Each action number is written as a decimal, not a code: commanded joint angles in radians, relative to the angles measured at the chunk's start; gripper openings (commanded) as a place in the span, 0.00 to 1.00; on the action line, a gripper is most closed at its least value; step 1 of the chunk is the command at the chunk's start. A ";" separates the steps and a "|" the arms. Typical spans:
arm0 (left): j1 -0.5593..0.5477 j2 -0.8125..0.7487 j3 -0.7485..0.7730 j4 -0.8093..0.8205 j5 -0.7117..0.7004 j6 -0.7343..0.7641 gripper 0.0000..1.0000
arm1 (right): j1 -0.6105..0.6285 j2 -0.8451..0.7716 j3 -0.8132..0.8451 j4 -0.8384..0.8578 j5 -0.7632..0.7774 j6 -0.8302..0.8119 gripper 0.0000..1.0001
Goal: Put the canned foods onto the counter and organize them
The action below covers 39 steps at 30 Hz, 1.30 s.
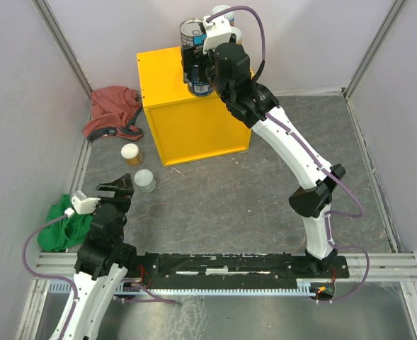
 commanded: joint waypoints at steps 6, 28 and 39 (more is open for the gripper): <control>-0.001 -0.039 -0.024 0.049 0.007 0.022 0.93 | 0.046 -0.066 0.082 0.191 0.025 -0.063 0.99; 0.000 -0.051 -0.036 0.055 0.009 0.032 0.93 | 0.129 -0.120 0.066 0.231 0.109 -0.233 0.99; -0.001 -0.038 -0.025 0.071 0.001 0.044 0.92 | 0.258 -0.264 -0.175 0.264 0.123 -0.226 0.62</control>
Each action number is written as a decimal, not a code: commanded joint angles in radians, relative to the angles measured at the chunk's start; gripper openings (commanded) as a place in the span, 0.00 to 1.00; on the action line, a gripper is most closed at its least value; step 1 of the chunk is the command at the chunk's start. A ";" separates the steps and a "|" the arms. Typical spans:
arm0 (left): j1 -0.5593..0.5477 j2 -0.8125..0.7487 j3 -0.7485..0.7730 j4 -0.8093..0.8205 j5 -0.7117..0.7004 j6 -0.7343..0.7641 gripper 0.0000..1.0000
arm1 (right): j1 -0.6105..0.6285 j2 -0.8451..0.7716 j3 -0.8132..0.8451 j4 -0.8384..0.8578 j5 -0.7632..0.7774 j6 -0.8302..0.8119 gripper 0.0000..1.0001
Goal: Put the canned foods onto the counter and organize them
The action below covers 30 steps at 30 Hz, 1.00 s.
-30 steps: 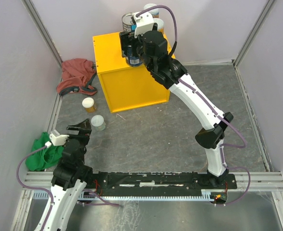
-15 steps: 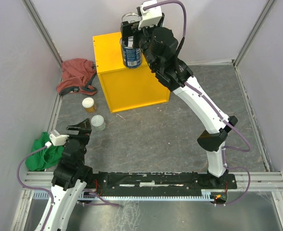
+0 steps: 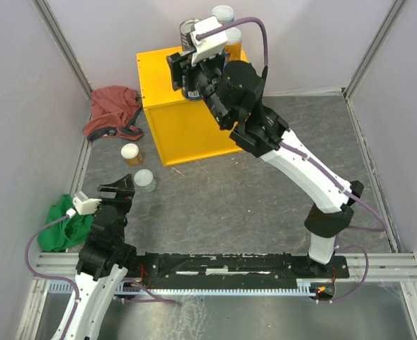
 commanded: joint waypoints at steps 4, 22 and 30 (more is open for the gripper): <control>-0.001 0.009 0.023 0.043 -0.015 0.057 0.92 | 0.029 -0.084 -0.153 0.044 0.057 0.056 0.38; -0.001 0.006 0.032 0.014 -0.017 0.069 0.92 | -0.071 -0.018 -0.204 -0.038 -0.001 0.204 0.27; -0.001 0.011 0.014 0.033 -0.021 0.061 0.92 | -0.106 0.021 -0.176 -0.059 -0.036 0.224 0.27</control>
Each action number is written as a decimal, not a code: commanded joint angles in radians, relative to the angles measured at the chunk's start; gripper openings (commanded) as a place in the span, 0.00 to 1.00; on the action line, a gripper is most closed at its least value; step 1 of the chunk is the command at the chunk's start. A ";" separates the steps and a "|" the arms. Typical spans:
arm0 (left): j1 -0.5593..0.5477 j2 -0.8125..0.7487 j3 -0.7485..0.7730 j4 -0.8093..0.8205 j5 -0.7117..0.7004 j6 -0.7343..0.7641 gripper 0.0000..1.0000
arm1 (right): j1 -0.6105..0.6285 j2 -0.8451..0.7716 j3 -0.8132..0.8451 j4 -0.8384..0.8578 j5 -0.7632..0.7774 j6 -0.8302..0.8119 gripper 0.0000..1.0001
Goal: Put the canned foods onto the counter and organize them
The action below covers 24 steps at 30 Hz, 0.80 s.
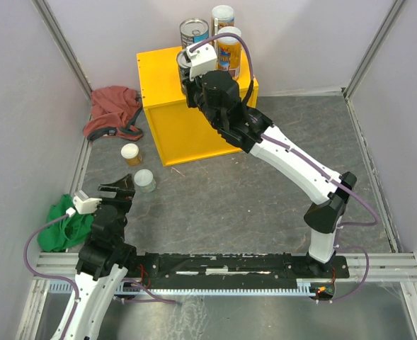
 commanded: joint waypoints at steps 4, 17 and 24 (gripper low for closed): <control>-0.002 0.002 0.000 0.039 -0.022 0.028 0.92 | -0.030 0.015 0.064 0.011 -0.005 0.015 0.27; -0.001 0.016 -0.010 0.060 -0.023 0.030 0.92 | -0.072 0.044 0.093 0.009 0.052 -0.006 0.27; -0.001 0.026 -0.010 0.070 -0.020 0.036 0.92 | -0.079 0.050 0.100 0.010 0.078 -0.016 0.27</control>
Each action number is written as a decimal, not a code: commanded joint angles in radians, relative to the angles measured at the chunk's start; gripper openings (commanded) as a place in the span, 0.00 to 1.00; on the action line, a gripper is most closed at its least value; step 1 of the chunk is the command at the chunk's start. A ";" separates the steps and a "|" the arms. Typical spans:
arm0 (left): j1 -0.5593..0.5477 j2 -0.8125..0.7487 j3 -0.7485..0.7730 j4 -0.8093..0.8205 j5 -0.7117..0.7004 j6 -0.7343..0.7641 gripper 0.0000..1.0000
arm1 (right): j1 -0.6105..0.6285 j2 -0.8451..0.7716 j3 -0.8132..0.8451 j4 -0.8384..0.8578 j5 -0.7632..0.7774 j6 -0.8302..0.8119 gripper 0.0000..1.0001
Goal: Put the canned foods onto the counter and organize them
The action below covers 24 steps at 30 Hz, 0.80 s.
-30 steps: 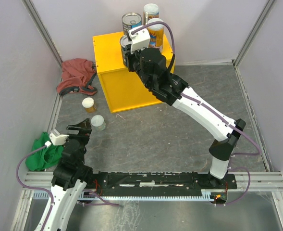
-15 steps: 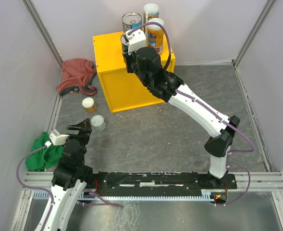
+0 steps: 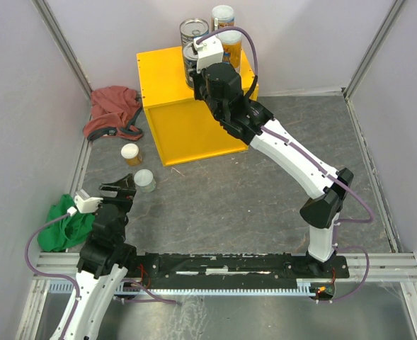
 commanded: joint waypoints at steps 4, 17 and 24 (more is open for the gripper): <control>-0.002 0.004 0.003 0.046 -0.020 0.040 0.92 | -0.020 0.009 0.061 0.032 0.056 -0.019 0.27; -0.001 0.047 0.033 0.035 -0.032 0.074 0.94 | 0.055 -0.017 0.027 0.057 -0.030 -0.039 0.36; -0.001 0.167 0.076 0.058 -0.006 0.126 0.96 | 0.061 0.078 0.137 0.035 -0.067 -0.027 0.60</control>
